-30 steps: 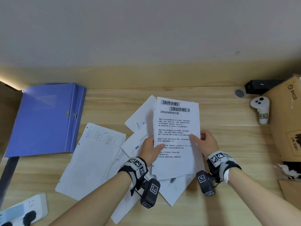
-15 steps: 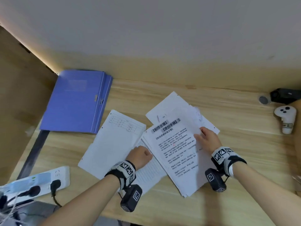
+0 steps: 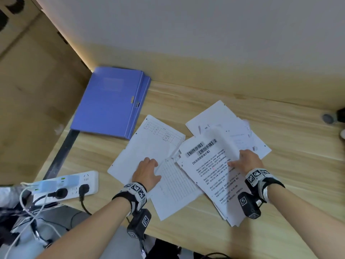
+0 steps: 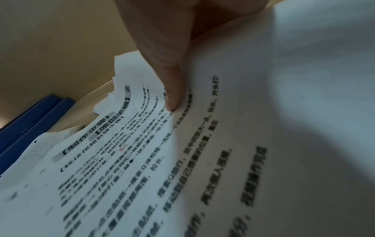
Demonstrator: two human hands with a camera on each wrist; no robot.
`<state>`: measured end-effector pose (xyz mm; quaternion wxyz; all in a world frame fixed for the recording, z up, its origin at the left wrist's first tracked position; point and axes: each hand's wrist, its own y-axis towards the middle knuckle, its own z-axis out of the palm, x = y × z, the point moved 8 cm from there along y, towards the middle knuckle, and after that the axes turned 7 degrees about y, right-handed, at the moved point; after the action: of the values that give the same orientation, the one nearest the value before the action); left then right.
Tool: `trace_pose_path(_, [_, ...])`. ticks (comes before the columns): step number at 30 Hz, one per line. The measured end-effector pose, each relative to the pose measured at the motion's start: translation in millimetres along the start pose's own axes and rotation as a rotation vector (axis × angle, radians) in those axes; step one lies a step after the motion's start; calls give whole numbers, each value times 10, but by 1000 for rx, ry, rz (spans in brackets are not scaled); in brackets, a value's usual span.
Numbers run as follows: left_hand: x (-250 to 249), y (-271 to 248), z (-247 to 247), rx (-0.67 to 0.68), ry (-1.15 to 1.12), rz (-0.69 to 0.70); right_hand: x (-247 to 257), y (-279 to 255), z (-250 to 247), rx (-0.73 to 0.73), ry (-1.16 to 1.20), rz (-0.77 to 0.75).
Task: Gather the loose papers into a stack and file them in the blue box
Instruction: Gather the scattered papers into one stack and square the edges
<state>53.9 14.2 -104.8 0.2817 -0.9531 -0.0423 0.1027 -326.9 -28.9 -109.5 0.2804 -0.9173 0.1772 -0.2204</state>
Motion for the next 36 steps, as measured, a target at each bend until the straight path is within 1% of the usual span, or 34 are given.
trace_pose_path(5, [-9,27,48,-42,16,27,-79,-104,-67,-110,151,-77])
trace_pose_path(13, [-200,167,2,19,94,7,-215,-148,-180,-157,335,-103])
trace_pose_path(16, [-264,209,-13,29,193,26,-218,-172,-248,-183,398,-100])
trace_pose_path(20, [-380,261,-30,37,367,104,-264,-133,-238,-181,457,-90])
trace_pose_path(22, [-403,301,-66,18,435,137,-275,-98,-220,-187,465,-83])
trace_pose_path(26, [-400,361,-104,10,541,145,-289,-38,-182,-179,492,-70])
trace_pose_path(30, [-422,433,-120,13,513,155,-294,-44,-209,-179,533,-36])
trace_pose_path(32, [-385,463,-141,21,444,152,-255,-63,-173,-135,531,-53])
trace_pose_path(34, [-344,478,-134,22,389,163,-194,-102,-86,-85,463,-76])
trace_pose_path(36, [-312,475,-123,22,362,171,-146,-131,24,-78,337,-91])
